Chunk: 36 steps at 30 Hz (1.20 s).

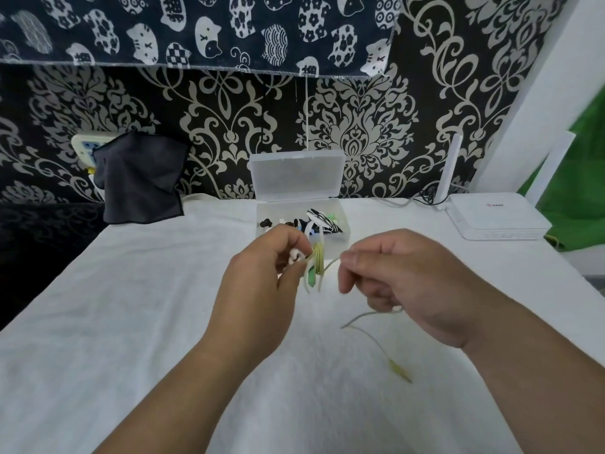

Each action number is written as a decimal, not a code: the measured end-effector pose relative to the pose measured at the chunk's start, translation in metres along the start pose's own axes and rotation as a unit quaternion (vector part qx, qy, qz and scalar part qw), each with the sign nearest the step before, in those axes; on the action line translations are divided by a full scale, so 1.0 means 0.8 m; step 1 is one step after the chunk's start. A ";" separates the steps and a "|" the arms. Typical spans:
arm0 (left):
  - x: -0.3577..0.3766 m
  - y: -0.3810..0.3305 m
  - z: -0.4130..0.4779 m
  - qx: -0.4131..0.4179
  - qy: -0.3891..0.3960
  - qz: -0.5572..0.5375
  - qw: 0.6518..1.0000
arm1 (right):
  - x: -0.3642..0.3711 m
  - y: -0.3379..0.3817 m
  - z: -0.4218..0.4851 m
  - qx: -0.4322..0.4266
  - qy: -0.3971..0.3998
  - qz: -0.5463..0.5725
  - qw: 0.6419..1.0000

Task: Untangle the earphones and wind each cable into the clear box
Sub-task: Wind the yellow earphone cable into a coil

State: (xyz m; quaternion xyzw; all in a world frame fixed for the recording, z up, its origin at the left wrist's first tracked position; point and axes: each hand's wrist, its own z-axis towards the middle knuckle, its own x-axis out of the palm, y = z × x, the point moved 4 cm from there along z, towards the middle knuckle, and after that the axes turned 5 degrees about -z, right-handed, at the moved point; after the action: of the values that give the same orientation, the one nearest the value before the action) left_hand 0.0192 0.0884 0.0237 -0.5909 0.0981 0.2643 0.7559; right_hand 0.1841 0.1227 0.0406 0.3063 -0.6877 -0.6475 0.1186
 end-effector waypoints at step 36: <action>-0.002 0.015 0.007 -0.129 -0.049 -0.190 0.972 | 0.009 -0.022 0.003 0.057 -0.009 -0.146 0.988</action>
State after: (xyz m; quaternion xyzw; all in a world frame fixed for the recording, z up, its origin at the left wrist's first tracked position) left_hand 0.0107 0.0948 0.0163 -0.6776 -0.0883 0.1552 0.7134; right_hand 0.1821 0.1208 0.0217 0.4037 -0.6723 -0.6206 -0.0006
